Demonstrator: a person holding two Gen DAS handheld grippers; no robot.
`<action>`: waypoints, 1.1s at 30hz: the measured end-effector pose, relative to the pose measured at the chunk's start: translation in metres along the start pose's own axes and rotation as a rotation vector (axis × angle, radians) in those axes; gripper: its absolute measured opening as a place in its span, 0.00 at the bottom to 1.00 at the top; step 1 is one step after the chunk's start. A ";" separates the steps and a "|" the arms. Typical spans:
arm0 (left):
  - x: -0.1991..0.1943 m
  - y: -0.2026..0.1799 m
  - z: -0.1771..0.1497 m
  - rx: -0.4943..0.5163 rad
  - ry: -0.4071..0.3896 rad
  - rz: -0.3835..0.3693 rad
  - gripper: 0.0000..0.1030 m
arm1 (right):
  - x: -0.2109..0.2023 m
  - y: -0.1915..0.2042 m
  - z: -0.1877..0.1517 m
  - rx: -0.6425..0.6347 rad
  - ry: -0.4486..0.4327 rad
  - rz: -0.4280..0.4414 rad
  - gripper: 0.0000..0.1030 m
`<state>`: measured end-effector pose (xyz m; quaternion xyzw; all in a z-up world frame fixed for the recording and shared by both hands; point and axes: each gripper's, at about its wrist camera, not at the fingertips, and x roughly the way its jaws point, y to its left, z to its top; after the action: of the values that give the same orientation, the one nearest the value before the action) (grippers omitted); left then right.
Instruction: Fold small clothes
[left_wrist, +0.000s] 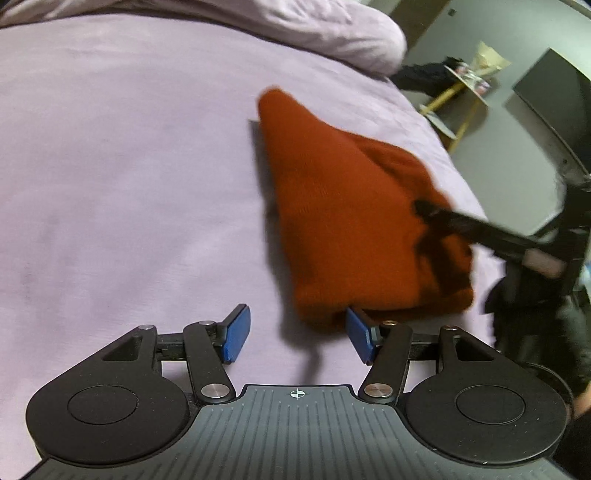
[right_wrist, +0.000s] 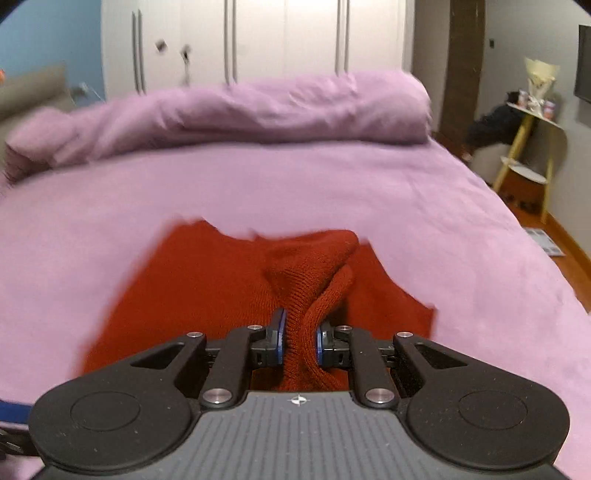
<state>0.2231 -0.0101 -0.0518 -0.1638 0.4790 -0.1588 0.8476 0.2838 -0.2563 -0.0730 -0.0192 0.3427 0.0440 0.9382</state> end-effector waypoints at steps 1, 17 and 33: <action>0.006 -0.004 -0.001 0.012 0.005 0.002 0.61 | 0.008 -0.007 -0.007 0.014 0.024 0.007 0.15; 0.025 -0.027 -0.007 0.036 -0.023 0.138 0.62 | -0.009 -0.013 0.009 0.084 -0.115 0.019 0.11; 0.022 -0.028 -0.005 -0.097 -0.038 0.118 0.58 | -0.072 -0.093 -0.075 0.482 0.021 0.206 0.45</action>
<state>0.2265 -0.0449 -0.0593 -0.1791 0.4786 -0.0822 0.8557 0.1897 -0.3584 -0.0829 0.2393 0.3531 0.0560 0.9027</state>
